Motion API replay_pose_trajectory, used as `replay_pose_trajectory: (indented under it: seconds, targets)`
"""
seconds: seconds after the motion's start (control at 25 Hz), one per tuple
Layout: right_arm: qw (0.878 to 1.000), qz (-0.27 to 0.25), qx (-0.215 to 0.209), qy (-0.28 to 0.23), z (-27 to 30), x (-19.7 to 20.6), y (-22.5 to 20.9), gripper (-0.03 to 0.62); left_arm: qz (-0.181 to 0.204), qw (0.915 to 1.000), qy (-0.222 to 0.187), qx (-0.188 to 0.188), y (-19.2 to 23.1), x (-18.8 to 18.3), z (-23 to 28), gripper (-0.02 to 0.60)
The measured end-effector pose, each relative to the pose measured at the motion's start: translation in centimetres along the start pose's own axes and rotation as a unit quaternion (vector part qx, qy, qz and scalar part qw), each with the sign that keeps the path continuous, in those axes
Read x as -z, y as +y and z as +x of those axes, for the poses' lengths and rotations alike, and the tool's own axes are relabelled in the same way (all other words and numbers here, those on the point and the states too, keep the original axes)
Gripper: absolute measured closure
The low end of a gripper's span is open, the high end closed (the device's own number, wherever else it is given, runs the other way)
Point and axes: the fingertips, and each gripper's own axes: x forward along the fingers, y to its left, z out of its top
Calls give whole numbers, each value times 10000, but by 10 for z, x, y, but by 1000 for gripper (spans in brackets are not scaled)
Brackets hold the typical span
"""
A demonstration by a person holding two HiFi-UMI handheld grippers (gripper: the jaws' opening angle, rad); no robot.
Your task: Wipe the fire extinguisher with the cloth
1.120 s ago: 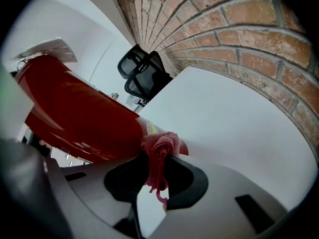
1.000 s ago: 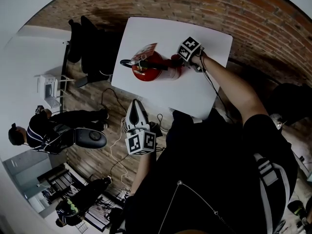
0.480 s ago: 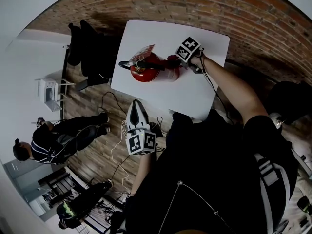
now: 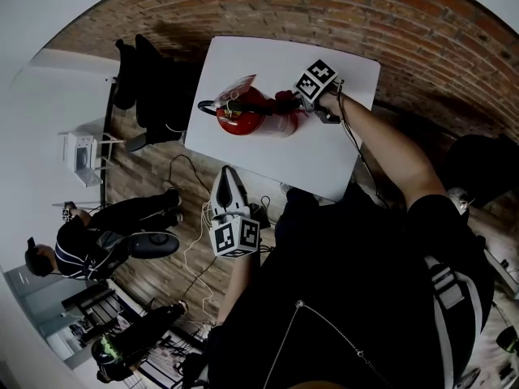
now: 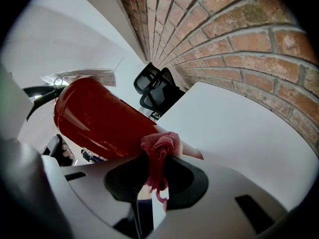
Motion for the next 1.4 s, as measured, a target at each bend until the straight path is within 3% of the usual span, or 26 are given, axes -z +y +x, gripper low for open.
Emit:
replay_pose_trajectory:
  seconds: [1.4]
  targets:
    - [9906, -900, -479, -910, -80, -51, 103, 494, 107, 9999, -104, -4, -8, -4, -12, 571]
